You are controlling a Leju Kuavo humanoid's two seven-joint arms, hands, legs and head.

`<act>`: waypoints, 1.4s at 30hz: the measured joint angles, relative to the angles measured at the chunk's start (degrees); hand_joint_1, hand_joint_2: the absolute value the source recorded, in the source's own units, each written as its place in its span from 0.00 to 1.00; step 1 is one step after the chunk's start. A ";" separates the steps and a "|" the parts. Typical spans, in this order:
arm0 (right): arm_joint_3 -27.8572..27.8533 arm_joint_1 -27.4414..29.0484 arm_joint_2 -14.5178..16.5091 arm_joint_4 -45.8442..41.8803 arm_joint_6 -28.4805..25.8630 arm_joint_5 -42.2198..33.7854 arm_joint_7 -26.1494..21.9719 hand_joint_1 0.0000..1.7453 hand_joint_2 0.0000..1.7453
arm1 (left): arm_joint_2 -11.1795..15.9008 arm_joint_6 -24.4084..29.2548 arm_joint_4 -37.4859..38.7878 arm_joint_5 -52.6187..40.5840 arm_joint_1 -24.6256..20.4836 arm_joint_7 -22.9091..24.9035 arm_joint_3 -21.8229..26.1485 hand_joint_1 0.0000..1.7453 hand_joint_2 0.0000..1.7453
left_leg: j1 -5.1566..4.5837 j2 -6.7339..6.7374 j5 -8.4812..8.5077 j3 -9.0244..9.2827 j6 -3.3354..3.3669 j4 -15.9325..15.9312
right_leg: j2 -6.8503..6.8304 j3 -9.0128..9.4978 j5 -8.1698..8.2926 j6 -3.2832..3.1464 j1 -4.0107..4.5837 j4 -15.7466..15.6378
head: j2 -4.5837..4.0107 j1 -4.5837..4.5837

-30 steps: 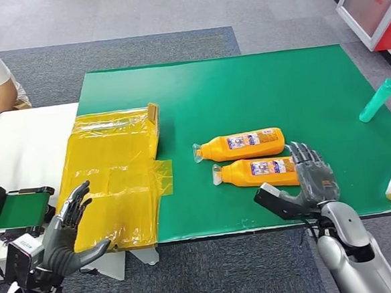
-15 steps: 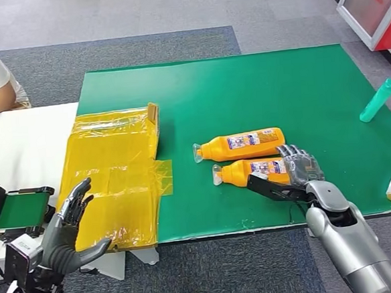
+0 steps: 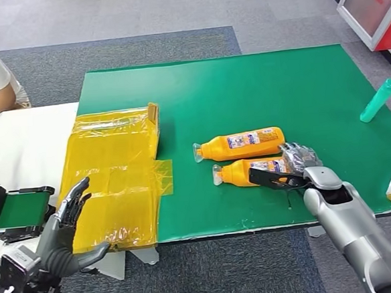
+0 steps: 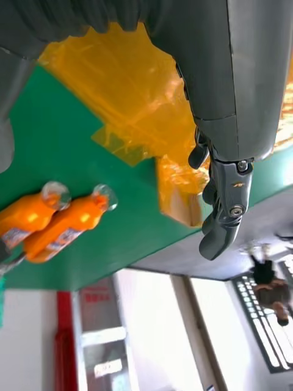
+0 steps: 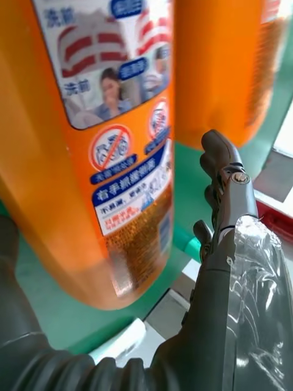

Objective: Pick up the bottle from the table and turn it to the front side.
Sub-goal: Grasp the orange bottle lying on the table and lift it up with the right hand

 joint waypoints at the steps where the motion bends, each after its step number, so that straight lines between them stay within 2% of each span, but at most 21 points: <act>1: 0.61 -0.82 0.01 1.19 0.60 0.21 -0.01 0.00 1.00 | 0.03 0.58 -0.39 -0.91 -0.01 -0.21 -0.23 0.00 1.00 | 0.00 0.00 0.01 0.00 0.00 0.00 | 0.00 0.00 0.01 0.01 0.00 0.00 | 0.00 0.00; 8: 4.21 -4.24 0.56 8.14 2.85 1.64 -0.10 0.00 1.00 | 0.89 1.35 -2.93 -3.35 -0.05 -2.95 -2.32 0.00 1.00 | 0.00 0.00 0.01 0.02 -0.01 0.00 | 0.01 0.01 0.01 0.01 0.00 0.00 | 0.00 -0.01; 16: 7.15 -7.51 1.43 12.84 5.93 2.86 -0.91 0.00 1.00 | 2.22 0.51 -5.05 -0.75 -0.11 -3.85 -4.94 0.00 1.00 | 0.00 0.00 0.02 0.08 0.00 0.00 | 0.01 0.07 0.03 0.02 0.00 0.00 | 0.00 -0.01; 20: 8.12 -8.77 1.78 14.59 6.65 3.03 -1.48 0.37 1.00 | 2.56 -0.07 -5.15 0.08 -0.12 -3.83 -5.03 0.00 1.00 | 0.00 0.00 0.06 0.11 0.00 0.00 | 0.01 0.09 0.06 -0.01 0.00 0.00 | 0.00 -0.01; 24: 8.57 -9.38 2.01 15.62 6.68 2.77 -2.11 1.00 1.00 | 2.81 -0.28 -5.15 0.58 -0.12 -3.82 -5.17 0.00 1.00 | 0.00 0.00 0.09 0.12 -0.03 0.00 | 0.02 0.09 0.07 -0.01 0.00 0.00 | 0.00 -0.01; 29: 8.80 -9.71 2.24 16.10 6.26 0.83 -3.29 1.00 1.00 | 2.85 -0.69 -5.15 1.16 -0.14 -3.67 -5.26 0.00 1.00 | 0.00 0.00 0.09 0.13 -0.04 0.00 | 0.02 0.09 0.08 -0.02 0.00 0.00 | 0.00 -0.01; 35: 7.42 -9.37 2.60 15.95 3.95 -7.11 -6.35 1.00 1.00 | 2.85 -1.27 -5.11 1.84 -0.28 -3.48 -5.26 0.00 1.00 | 0.00 0.00 0.11 0.13 -0.06 0.00 | 0.02 0.07 0.13 -0.07 0.00 0.00 | 0.00 -0.01; 42: 4.30 -5.35 2.63 11.55 -0.53 -15.09 -9.46 1.00 1.00 | 2.83 -1.66 -5.08 1.97 0.24 -3.95 -5.23 0.00 1.00 | 0.01 0.00 0.12 0.09 -0.06 0.00 | 0.01 0.05 0.11 -0.06 0.01 0.00 | 0.00 -0.01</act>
